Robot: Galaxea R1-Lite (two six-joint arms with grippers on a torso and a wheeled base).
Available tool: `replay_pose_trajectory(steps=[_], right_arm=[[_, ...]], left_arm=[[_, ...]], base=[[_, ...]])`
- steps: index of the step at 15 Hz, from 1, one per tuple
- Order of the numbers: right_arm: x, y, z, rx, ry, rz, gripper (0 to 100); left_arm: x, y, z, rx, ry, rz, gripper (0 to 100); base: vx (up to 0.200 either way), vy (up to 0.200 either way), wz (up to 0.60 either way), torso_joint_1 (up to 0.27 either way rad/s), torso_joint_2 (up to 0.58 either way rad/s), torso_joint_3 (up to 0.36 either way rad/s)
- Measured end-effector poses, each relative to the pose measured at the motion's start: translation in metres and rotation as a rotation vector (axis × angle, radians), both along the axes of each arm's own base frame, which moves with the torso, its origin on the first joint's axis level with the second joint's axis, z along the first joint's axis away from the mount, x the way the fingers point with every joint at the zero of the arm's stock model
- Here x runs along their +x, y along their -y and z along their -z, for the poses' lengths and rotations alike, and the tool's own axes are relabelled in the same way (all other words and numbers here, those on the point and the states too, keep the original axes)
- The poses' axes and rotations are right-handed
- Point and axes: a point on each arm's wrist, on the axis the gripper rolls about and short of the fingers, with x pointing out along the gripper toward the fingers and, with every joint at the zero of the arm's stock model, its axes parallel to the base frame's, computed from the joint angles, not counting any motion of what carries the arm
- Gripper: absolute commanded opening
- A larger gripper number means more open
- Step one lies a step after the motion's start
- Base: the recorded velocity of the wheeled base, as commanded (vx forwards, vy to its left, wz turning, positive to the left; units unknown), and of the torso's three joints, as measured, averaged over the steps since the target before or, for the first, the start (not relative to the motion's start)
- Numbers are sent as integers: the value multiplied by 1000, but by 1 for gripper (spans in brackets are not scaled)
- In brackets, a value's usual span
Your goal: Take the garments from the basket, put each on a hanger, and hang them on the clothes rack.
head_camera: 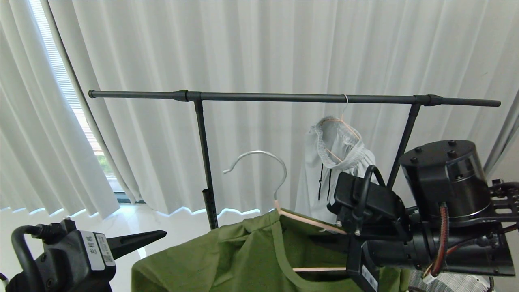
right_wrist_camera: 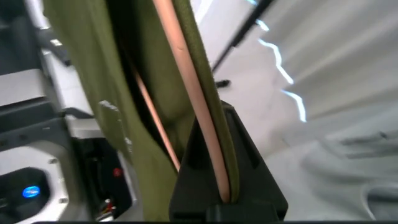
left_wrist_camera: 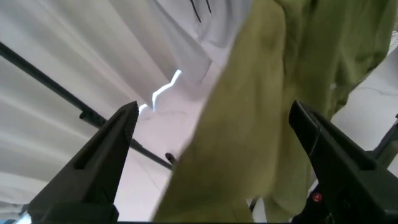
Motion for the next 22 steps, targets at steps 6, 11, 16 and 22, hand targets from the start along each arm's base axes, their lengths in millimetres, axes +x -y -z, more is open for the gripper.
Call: replay_pose_trajectory(steps=[6, 11, 16, 22], right_arm=[[3, 23, -8, -31, 30, 28, 0], [-2, 25, -15, -4, 50, 15, 0], [-13, 25, -17, 6, 57, -21, 0], [-14, 36, -11, -24, 42, 12, 0]], left_arm=[[-4, -34, 40, 74, -88, -215, 100], [-5, -40, 59, 57, -217, -289, 100], [9, -34, 54, 53, -245, -319, 0], [12, -44, 60, 63, -272, -418, 0]], base=[[0, 0, 0, 0, 0, 0], [0, 0, 0, 0, 0, 0], [0, 0, 0, 0, 0, 0], [0, 0, 0, 0, 0, 0]])
